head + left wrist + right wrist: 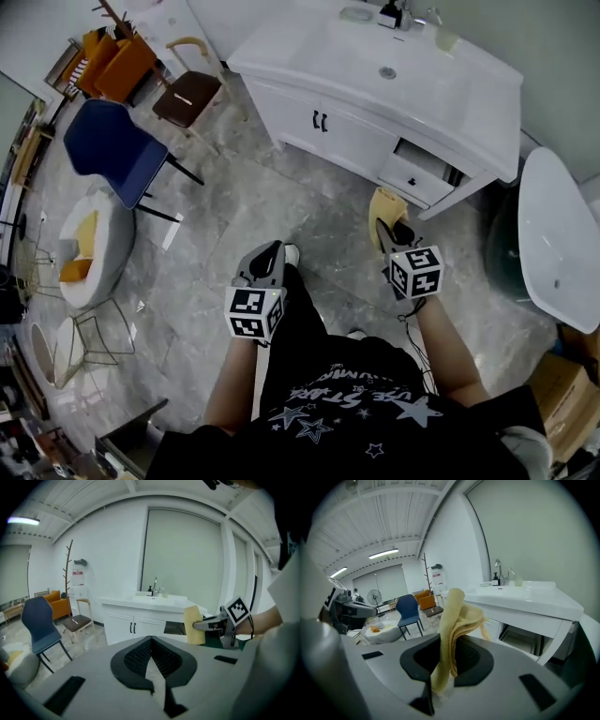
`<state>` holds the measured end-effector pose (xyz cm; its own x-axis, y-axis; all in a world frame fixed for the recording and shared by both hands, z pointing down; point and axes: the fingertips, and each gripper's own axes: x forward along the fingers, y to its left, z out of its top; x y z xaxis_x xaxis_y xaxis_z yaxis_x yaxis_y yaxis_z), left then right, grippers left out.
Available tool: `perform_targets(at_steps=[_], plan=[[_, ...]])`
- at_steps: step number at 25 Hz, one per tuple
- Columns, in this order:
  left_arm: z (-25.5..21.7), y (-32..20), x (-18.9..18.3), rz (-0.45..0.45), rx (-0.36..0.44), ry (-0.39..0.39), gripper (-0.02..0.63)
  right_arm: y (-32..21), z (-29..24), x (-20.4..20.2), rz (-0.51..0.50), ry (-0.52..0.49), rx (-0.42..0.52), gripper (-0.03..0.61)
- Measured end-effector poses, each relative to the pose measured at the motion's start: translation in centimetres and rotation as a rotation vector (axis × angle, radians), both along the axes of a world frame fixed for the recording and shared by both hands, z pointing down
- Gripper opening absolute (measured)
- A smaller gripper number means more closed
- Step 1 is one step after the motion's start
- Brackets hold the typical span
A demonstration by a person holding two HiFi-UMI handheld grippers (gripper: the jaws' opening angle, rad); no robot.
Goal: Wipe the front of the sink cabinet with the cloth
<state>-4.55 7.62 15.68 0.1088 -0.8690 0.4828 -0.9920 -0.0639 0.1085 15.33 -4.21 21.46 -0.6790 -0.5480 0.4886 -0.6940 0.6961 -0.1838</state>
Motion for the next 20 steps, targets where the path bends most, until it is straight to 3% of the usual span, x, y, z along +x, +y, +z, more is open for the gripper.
perform_targets(at_steps=[3, 9, 14, 20], plan=[[1.4, -6.9, -4.7, 0.04, -0.008, 0.045, 0.017, -4.4, 2.1, -3.5, 0.102, 0.01, -0.023, 0.061], [4.8, -19.1, -12.0, 0.263, -0.057, -0.015, 0.017, -12.2, 4.8, -10.6, 0.222, 0.052, -0.044, 0.061], [8.1, -25.3, -16.5, 0.303, -0.094, 0.041, 0.017, -16.4, 6.8, -14.8, 0.29, 0.106, -0.073, 0.062], [12.4, -28.9, -19.0, 0.316, -0.101, 0.059, 0.017, -19.9, 10.1, -17.0, 0.34, 0.127, -0.067, 0.061]])
